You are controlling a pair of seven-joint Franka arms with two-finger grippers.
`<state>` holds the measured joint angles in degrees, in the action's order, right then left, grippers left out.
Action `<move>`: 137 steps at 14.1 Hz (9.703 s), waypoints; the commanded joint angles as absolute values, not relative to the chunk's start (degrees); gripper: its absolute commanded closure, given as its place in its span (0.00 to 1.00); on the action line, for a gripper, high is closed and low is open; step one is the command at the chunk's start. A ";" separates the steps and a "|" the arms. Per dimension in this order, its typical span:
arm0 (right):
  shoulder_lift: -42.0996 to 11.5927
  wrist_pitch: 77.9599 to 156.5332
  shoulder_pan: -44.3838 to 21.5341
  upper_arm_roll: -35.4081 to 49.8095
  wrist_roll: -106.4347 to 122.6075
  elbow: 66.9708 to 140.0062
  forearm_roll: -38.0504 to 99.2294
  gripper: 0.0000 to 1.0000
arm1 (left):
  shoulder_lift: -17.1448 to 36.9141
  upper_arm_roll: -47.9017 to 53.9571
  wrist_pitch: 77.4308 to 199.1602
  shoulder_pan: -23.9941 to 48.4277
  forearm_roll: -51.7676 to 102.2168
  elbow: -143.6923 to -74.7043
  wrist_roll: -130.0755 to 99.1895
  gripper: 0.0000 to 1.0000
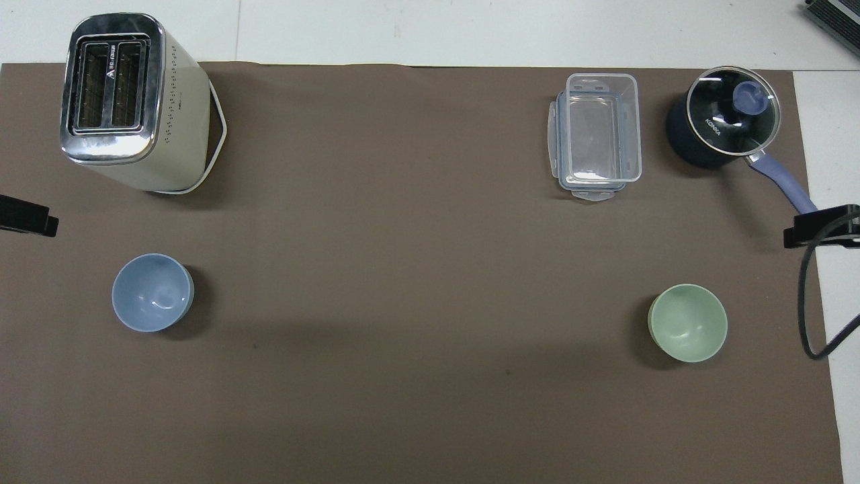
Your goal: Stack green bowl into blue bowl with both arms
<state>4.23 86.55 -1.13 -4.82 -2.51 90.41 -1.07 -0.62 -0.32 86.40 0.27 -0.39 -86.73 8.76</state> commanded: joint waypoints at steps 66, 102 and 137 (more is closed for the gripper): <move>4.39 85.87 -0.79 -4.57 -1.84 90.09 -0.70 0.00 | -1.49 0.26 85.96 -0.18 0.09 -87.63 9.32 0.00; 4.92 85.08 -0.18 -4.75 -1.58 90.44 -0.79 0.00 | -4.84 -0.62 110.12 -12.47 7.29 -117.24 25.40 0.00; 5.71 86.57 -0.79 -4.57 -1.58 91.93 -0.62 0.00 | 0.62 -0.62 126.12 -15.82 17.31 -130.34 31.64 1.00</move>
